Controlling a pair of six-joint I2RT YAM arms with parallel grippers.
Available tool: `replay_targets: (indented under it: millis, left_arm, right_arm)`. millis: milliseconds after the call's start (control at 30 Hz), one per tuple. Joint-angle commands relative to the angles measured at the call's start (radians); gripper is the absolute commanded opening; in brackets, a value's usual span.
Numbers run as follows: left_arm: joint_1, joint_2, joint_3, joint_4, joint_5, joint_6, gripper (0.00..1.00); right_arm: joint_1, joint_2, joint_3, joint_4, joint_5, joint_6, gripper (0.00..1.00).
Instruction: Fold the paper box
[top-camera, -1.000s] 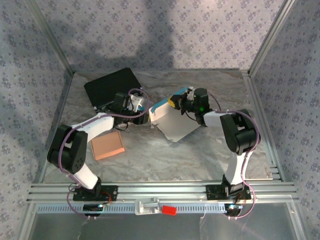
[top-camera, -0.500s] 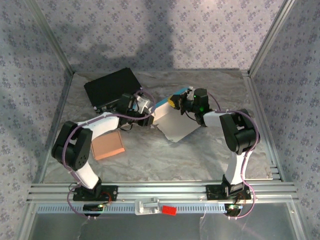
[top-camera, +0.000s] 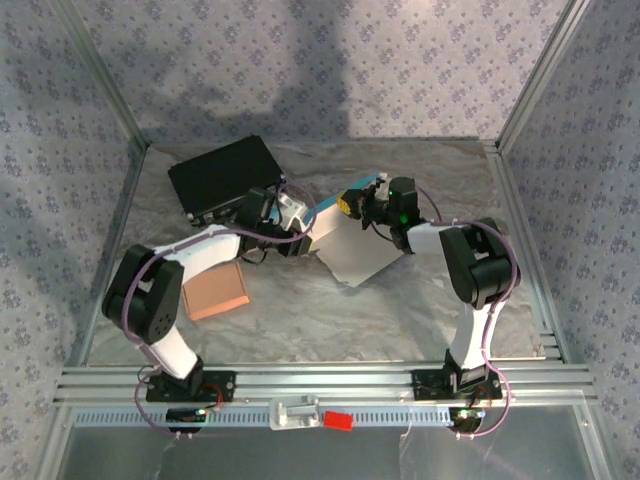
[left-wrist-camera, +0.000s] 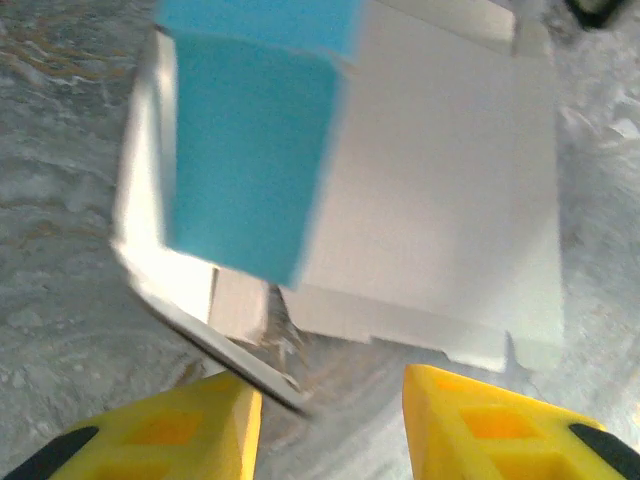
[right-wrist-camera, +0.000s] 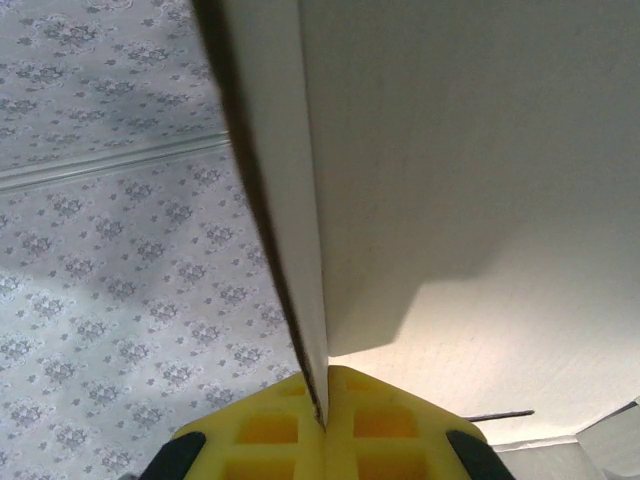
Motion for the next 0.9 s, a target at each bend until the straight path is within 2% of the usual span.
replay_targets:
  millis: [0,133,233,333,633,867]
  left_arm:
    - [0.013,-0.118,-0.075,-0.038,-0.003,0.037,0.43]
    - [0.063,-0.163,-0.124,-0.035,0.008,0.026,0.4]
    - [0.096,-0.125,-0.096,-0.054,0.01,0.029,0.34]
    - [0.111,-0.055,-0.033,-0.07,-0.008,0.035,0.32]
    - [0.057,0.108,0.13,-0.095,0.031,0.117,0.33]
    - [0.039,0.142,0.166,-0.114,0.046,0.153,0.33]
  right_arm:
    - [-0.009,0.007,-0.008,0.004,-0.02,0.012,0.0]
    - [-0.009,0.002,-0.013,-0.002,-0.021,0.008,0.0]
    - [-0.009,0.002,-0.016,-0.001,-0.023,0.009,0.0]
    - [-0.008,0.003,-0.015,-0.001,-0.026,0.008,0.0]
    - [-0.005,0.008,-0.02,0.005,-0.028,0.01,0.0]
    - [-0.004,0.008,-0.016,0.009,-0.026,0.016,0.0]
